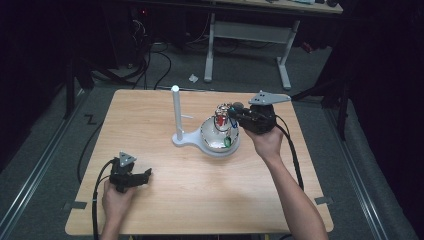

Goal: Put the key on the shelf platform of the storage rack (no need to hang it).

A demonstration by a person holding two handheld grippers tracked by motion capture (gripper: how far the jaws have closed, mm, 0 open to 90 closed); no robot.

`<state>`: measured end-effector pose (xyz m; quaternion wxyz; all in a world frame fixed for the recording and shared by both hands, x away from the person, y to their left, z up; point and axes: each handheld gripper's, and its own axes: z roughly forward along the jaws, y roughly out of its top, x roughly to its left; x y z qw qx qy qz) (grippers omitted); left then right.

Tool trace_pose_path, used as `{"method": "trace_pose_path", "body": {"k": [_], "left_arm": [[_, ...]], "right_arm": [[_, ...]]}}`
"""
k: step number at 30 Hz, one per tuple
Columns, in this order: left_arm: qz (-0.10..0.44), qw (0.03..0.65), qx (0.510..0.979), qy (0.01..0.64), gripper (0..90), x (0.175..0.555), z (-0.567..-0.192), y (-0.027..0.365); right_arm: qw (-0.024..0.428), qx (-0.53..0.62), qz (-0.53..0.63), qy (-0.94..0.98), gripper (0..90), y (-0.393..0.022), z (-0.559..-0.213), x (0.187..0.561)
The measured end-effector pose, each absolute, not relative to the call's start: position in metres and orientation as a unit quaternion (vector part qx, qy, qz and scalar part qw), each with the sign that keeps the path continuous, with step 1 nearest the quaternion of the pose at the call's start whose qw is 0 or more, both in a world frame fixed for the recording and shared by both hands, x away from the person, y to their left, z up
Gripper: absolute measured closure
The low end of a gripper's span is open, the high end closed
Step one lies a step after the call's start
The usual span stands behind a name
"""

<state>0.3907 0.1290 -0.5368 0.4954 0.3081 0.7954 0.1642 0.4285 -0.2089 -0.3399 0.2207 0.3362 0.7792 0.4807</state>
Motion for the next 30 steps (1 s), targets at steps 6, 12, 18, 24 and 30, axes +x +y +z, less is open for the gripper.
{"method": "trace_pose_path", "body": {"k": [6,12,18,24,30], "left_arm": [[0.164,0.496,0.308,0.795,18.4,0.391,-0.537,0.129],[0.164,0.495,0.307,0.796,18.5,0.391,-0.537,0.129],[0.164,0.495,0.308,0.796,18.4,0.391,-0.537,0.129],[0.164,0.495,0.308,0.796,18.4,0.391,-0.537,0.129],[0.164,0.495,0.307,0.796,18.4,0.391,-0.537,0.129]], "right_arm": [[0.216,0.343,0.471,0.784,80.1,-0.205,-0.352,0.437],[0.205,0.355,0.465,0.784,80.0,-0.205,-0.362,0.442],[0.196,0.365,0.456,0.788,80.0,-0.204,-0.375,0.448],[0.189,0.375,0.447,0.79,79.9,-0.201,-0.386,0.453],[0.19,0.385,0.432,0.793,79.6,-0.198,-0.4,0.459]]}}
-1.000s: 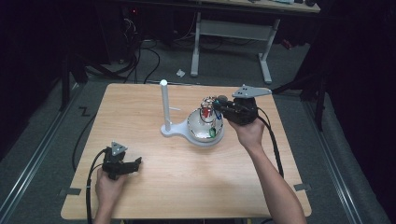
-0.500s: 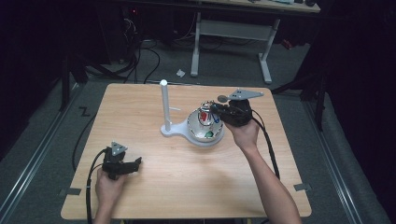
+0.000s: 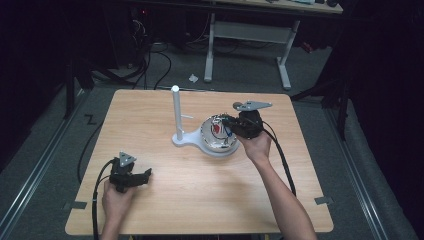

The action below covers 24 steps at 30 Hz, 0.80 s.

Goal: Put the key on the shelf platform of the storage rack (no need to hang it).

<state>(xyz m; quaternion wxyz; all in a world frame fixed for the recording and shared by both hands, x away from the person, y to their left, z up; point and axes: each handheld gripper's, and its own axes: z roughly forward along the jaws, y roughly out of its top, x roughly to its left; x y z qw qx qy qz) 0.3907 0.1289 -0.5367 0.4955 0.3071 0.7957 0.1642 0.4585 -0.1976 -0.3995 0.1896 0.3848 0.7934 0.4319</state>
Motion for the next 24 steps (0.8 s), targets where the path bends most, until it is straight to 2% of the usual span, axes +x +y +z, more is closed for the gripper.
{"method": "trace_pose_path", "body": {"k": [24], "left_arm": [[0.164,0.495,0.307,0.796,18.4,0.391,-0.537,0.129]], "right_arm": [[0.189,0.395,0.394,0.808,78.7,-0.186,-0.432,0.467]]}}
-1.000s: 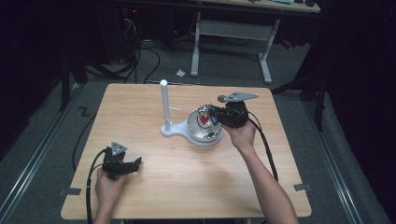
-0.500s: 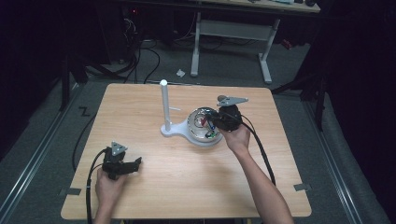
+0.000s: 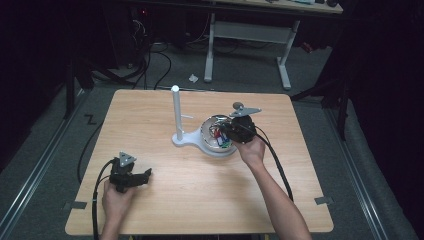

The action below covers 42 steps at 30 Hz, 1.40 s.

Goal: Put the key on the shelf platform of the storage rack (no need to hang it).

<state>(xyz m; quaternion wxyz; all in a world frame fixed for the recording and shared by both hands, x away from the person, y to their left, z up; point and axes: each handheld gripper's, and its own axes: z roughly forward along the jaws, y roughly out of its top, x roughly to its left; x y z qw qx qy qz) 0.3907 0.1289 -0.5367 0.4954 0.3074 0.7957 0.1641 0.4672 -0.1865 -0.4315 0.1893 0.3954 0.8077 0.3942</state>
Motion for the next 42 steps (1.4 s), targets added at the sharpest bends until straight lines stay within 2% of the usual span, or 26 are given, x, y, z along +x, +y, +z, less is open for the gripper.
{"method": "trace_pose_path", "body": {"k": [18,25,26,27,28,30,34,42], "left_arm": [[0.164,0.495,0.306,0.796,18.4,0.391,-0.537,0.129],[0.164,0.495,0.307,0.796,18.3,0.391,-0.537,0.129],[0.164,0.495,0.307,0.796,18.3,0.391,-0.537,0.129],[0.163,0.495,0.307,0.796,18.3,0.391,-0.537,0.129],[0.164,0.495,0.307,0.796,18.4,0.391,-0.537,0.129],[0.164,0.495,0.307,0.796,18.4,0.391,-0.537,0.129],[0.163,0.495,0.307,0.796,18.4,0.391,-0.537,0.129],[0.163,0.495,0.307,0.796,18.4,0.391,-0.537,0.129]], "right_arm": [[0.179,0.408,0.369,0.815,79.7,-0.18,-0.45,0.477],[0.189,0.406,0.383,0.808,68.4,-0.184,-0.44,0.47],[0.193,0.407,0.388,0.804,63.7,-0.186,-0.436,0.468],[0.193,0.407,0.388,0.804,63.7,-0.186,-0.436,0.468],[0.198,0.407,0.393,0.801,59.4,-0.188,-0.43,0.465],[0.199,0.409,0.397,0.797,56.4,-0.191,-0.426,0.463],[0.202,0.409,0.404,0.793,52.2,-0.197,-0.417,0.458],[0.199,0.42,0.413,0.783,50.5,-0.212,-0.406,0.451]]}}
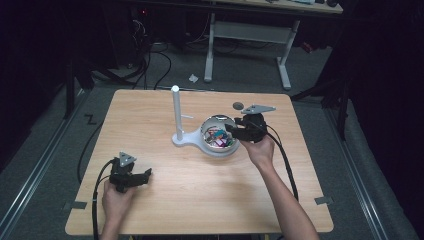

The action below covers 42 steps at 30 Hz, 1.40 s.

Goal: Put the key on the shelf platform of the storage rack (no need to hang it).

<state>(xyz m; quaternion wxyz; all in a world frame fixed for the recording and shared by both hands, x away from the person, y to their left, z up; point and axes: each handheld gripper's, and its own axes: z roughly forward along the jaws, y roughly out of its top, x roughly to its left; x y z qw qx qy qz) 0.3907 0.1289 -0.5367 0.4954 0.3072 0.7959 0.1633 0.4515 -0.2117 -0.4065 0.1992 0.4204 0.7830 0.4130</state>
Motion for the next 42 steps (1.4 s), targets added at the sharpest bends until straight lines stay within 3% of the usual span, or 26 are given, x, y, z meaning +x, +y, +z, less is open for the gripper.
{"method": "trace_pose_path", "body": {"k": [42], "left_arm": [[0.164,0.495,0.307,0.796,18.3,0.391,-0.537,0.129]], "right_arm": [[0.236,0.474,0.44,0.725,49.0,-0.297,-0.388,0.399]]}}
